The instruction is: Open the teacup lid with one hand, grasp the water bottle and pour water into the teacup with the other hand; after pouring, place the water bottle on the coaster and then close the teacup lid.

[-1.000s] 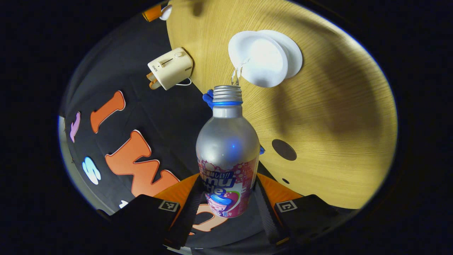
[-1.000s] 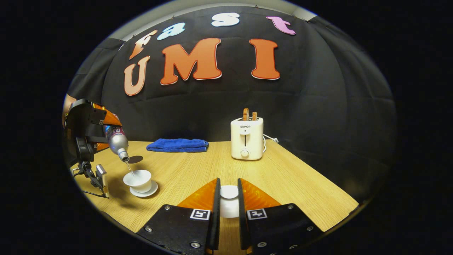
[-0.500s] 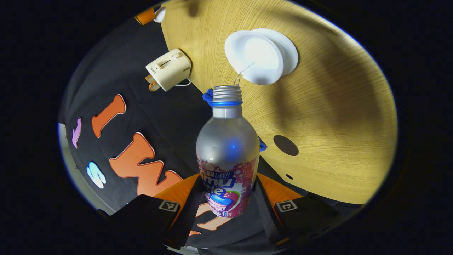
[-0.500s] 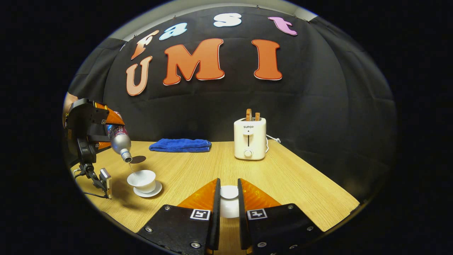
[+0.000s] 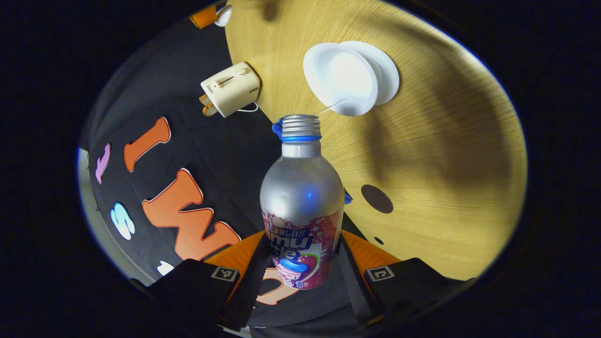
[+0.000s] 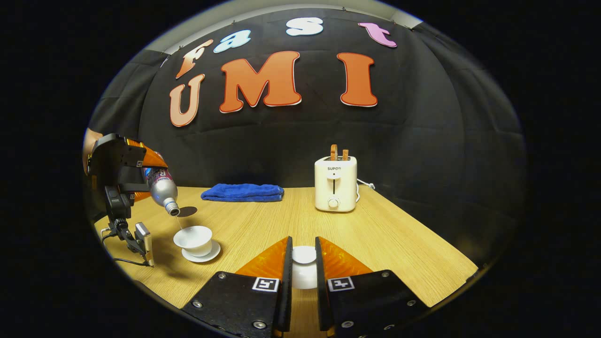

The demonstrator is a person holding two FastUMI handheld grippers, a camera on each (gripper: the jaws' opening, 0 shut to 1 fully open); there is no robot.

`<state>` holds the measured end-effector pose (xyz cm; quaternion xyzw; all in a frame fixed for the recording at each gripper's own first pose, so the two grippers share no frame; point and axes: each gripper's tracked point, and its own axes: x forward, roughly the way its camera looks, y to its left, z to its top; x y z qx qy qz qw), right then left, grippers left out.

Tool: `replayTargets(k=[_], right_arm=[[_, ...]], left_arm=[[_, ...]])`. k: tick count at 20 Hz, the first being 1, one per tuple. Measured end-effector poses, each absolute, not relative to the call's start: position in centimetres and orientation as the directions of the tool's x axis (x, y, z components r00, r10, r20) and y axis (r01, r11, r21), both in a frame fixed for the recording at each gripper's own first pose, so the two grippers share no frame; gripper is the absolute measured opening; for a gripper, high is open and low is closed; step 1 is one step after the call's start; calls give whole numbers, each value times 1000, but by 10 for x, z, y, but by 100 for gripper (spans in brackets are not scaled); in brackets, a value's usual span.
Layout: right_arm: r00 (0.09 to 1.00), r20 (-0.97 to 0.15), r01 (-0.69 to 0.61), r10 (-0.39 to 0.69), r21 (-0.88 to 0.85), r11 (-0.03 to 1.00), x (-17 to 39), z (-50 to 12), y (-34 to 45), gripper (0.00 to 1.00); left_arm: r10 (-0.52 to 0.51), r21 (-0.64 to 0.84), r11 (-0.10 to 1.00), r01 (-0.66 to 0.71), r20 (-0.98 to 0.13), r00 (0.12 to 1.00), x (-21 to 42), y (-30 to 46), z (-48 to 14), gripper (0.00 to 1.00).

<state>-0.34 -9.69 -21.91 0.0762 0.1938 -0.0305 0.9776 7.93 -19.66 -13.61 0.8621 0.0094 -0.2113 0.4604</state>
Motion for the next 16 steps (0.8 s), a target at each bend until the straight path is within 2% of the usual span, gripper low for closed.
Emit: replayTargets(k=[1, 2, 3, 5, 7, 8, 10, 11, 13, 14, 16], right_arm=[[923, -384, 89, -29, 140, 986, -4, -219, -96, 23], [923, -384, 86, -25, 142, 986, -3, -219, -94, 23], [923, -384, 85, -23, 144, 986, -1, -218, -92, 23], [925, -380, 76, -16, 145, 986, 0, -215, -87, 23], [927, -374, 63, -4, 145, 987, 1, -212, -80, 23], [928, -372, 55, 3, 146, 988, 3, -210, -75, 23], [930, -368, 45, 15, 154, 987, 6, -208, -66, 24], [930, -366, 32, 29, 159, 987, 8, -206, -58, 23], [930, -363, 5, 54, 161, 987, 13, -205, -46, 23], [931, -360, -6, 64, 159, 987, 16, -202, -37, 23], [930, -355, -39, 94, 159, 986, 22, -196, -18, 23]], left_arm=[[-184, 809, -540, 232, -382, 906, 80, -196, -139, 87], [-192, 827, -502, 252, -391, 900, 78, -195, -144, 87], [-202, 845, -463, 269, -396, 896, 77, -196, -149, 84], [-220, 876, -386, 290, -392, 893, 73, -194, -155, 87], [-236, 902, -295, 317, -390, 890, 70, -191, -163, 84], [-247, 916, -235, 326, -381, 891, 69, -192, -166, 80], [-229, 925, -61, 375, -379, 897, 63, -183, -176, 83], [-225, 916, 18, 400, -386, 895, 60, -181, -181, 79], [-231, 908, 123, 400, -366, 901, 58, -178, -183, 87], [-234, 905, 166, 392, -350, 907, 59, -176, -180, 87], [-269, 875, 291, 386, -313, 911, 54, -172, -177, 80]])
